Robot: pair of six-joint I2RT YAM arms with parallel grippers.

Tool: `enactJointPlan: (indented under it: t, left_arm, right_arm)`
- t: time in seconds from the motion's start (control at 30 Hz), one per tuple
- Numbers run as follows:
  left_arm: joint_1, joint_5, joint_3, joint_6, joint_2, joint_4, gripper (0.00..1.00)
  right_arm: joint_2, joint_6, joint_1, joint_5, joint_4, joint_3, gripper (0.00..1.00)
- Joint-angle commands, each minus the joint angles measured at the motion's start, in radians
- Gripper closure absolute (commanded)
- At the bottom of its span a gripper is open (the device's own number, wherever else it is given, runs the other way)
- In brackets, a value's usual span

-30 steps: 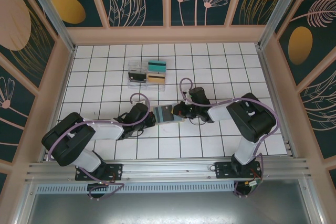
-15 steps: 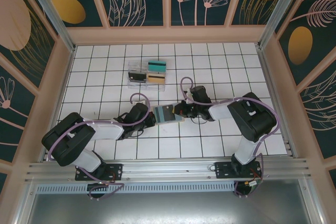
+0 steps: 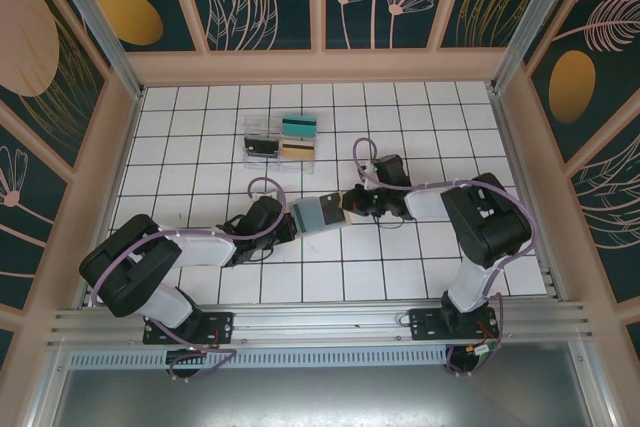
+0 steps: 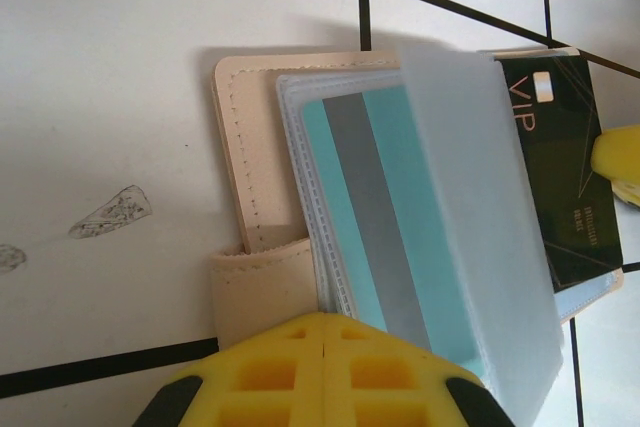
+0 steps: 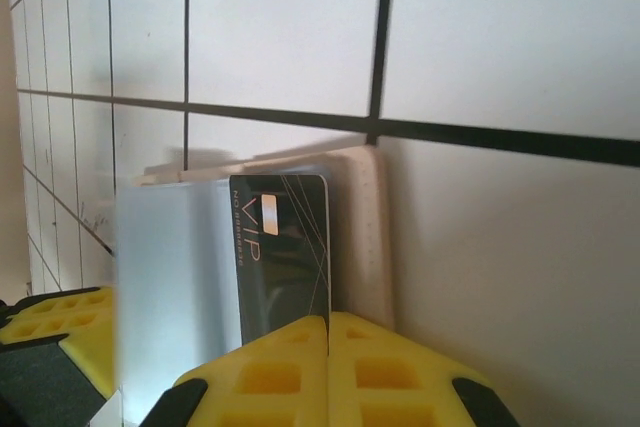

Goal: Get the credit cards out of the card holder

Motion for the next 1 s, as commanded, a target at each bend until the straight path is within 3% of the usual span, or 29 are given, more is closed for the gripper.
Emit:
enactJointPlan:
  t: [0.0,0.3,0.37,0.53,0.67,0.8,0.97]
  left_arm:
    - [0.005,-0.017,0.000,0.008,0.003,-0.064,1.00]
    - [0.006,-0.045,0.022,0.003,-0.051,-0.114,1.00]
    - [0.005,-0.066,0.030,0.006,-0.088,-0.144,0.90]
    - [0.005,-0.124,0.034,0.011,-0.231,-0.205,0.47]
    - [0.005,-0.197,0.024,0.010,-0.387,-0.270,0.02]
    - [0.005,-0.302,0.005,0.005,-0.586,-0.369,0.01]
    - [0.006,-0.406,-0.040,0.010,-0.844,-0.476,0.01]
  right_arm:
    - [-0.023,-0.021,-0.036,0.013,-0.018,-0.040,0.95]
    - [-0.144,-0.011,-0.057,-0.011,0.009,-0.091,0.98]
    - [-0.184,-0.013,-0.057,-0.012,0.004,-0.091,1.00]
    - [-0.297,-0.073,-0.050,0.009,-0.061,-0.047,1.00]
    - [-0.353,-0.172,-0.017,0.075,-0.159,0.039,1.00]
    - [-0.354,-0.286,0.063,0.171,-0.214,0.153,1.00]
    - [-0.248,-0.526,0.194,0.310,-0.272,0.337,1.00]
